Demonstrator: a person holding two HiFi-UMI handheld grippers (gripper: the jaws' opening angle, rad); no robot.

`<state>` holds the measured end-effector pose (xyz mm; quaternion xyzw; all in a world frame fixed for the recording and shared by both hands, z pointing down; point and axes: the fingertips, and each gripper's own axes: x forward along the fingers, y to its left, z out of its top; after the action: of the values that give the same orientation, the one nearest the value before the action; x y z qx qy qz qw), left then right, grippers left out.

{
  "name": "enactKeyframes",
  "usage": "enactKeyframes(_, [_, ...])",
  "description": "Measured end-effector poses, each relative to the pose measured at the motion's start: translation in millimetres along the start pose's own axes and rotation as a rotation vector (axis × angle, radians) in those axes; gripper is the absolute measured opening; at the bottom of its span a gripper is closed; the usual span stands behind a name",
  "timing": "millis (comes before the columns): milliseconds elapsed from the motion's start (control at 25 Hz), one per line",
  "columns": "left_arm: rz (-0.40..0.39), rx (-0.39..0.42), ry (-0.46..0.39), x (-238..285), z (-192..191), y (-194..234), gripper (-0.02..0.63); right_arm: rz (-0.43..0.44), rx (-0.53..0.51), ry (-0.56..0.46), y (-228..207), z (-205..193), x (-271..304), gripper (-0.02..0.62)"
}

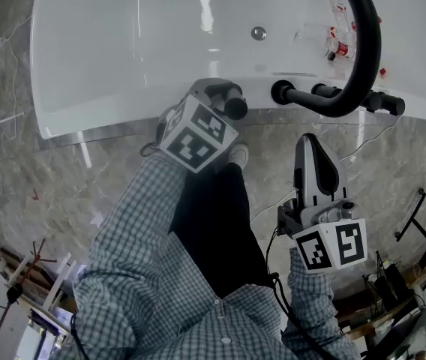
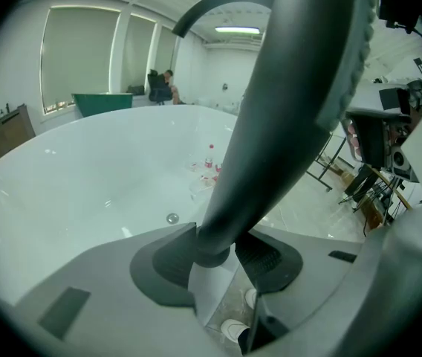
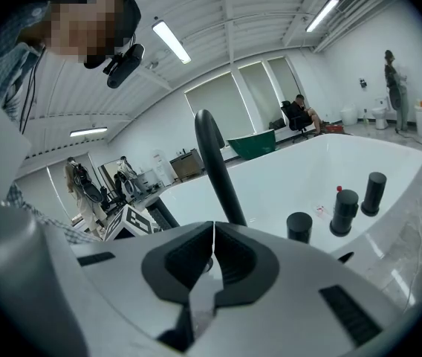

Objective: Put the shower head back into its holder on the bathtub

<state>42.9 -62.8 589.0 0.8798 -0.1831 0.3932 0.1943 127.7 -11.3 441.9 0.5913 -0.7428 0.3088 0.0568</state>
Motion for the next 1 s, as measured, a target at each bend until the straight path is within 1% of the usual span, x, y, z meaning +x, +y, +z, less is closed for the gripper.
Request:
enactKeyframes(120, [0.005,-0.009,-0.005,-4.5,-1.1,-0.6,0.141,0.002,-0.01,0.003,5.9,-0.3,-0.9,0.018])
enactKeyframes(360, [0.013,-0.053,-0.023,-22.9,-3.3,-4.0,0.141,0.011,-0.022,0.001,17.3,1.8,-4.5,0.017])
enactKeyframes(640, [0.039,-0.073,-0.036,-62.0,-4.7,-14.2,0.141,0.02,-0.034,-0.008,39.8,11.1,-20.9,0.018])
enactKeyframes(800, [0.053,-0.087,-0.073,-95.0,8.4,-23.8,0.141,0.03,-0.048,-0.023,55.9,26.1,-35.5,0.018])
enactKeyframes(1000, [0.052,-0.062,-0.134,-141.5,38.5,-44.3,0.14,0.051,-0.072,-0.048,76.1,49.3,-54.9,0.018])
